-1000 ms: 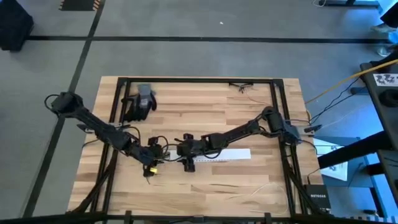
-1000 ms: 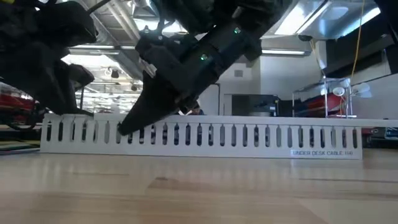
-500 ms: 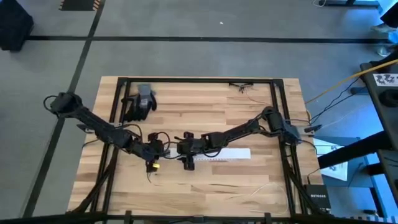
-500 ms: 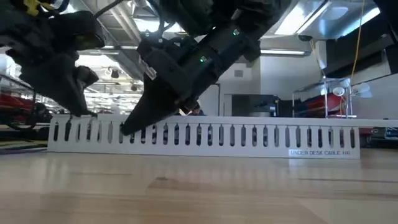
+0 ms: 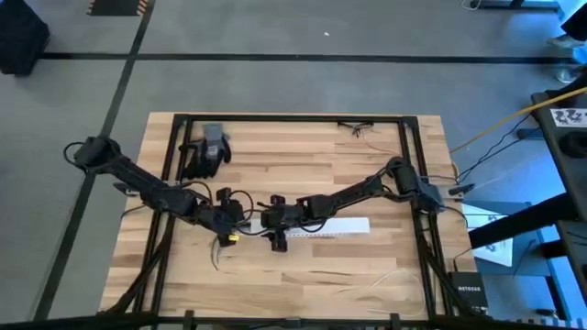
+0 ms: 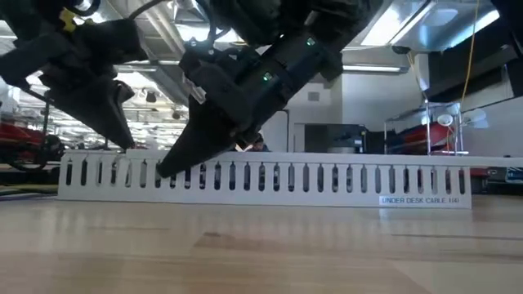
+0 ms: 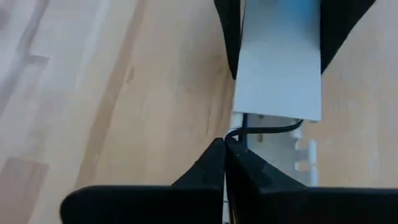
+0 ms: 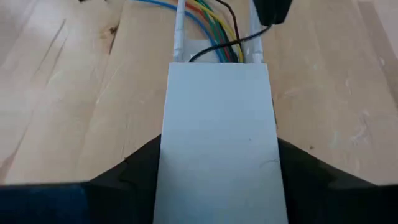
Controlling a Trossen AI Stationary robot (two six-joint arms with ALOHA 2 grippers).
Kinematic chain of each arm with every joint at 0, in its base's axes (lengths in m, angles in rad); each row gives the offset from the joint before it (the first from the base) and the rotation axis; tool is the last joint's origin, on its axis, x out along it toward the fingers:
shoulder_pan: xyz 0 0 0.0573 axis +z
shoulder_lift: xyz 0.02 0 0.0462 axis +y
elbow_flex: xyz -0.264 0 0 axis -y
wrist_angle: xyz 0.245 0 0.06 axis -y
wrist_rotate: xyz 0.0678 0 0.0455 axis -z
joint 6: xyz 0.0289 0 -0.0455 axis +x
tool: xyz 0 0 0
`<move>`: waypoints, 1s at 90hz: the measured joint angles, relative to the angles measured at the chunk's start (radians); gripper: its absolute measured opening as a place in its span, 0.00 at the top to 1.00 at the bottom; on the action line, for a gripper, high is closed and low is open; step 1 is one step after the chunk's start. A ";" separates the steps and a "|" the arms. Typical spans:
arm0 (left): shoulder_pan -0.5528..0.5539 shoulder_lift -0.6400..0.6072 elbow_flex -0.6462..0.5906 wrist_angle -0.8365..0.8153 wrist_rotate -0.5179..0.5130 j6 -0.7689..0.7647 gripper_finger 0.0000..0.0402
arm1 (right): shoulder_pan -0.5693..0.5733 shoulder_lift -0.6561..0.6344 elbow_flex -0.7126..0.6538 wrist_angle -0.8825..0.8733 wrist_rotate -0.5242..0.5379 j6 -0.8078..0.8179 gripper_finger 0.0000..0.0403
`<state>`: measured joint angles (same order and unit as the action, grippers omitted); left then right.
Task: Ziptie cables
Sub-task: Close the cable duct
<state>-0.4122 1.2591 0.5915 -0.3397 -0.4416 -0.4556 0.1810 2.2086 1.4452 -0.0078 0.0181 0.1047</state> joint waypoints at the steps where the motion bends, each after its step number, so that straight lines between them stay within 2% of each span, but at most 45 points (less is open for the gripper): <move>1: 0.000 0.000 0.000 -0.001 -0.001 0.002 1.00 | 0.000 0.000 0.000 0.000 0.000 0.000 0.43; 17: 0.007 0.019 -0.010 -0.016 -0.027 -0.024 1.00 | 0.000 0.000 0.000 0.001 -0.001 -0.002 0.43; 37: -0.012 0.094 -0.010 0.029 0.064 -0.047 1.00 | 0.001 0.000 0.000 0.003 -0.011 -0.012 0.43; 52: -0.035 0.126 -0.008 0.045 0.081 -0.049 1.00 | 0.003 0.000 0.000 0.003 -0.012 -0.012 0.43; 79: -0.038 0.067 0.040 -0.029 0.082 0.021 1.00 | 0.003 0.000 0.000 0.000 -0.011 -0.011 0.43; 90: -0.040 0.037 0.056 -0.057 0.138 -0.018 1.00 | 0.002 0.000 0.000 -0.001 -0.010 -0.008 0.43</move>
<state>-0.4519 1.2957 0.6473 -0.3963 -0.3034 -0.4735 0.1833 2.2086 1.4456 -0.0086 0.0077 0.0962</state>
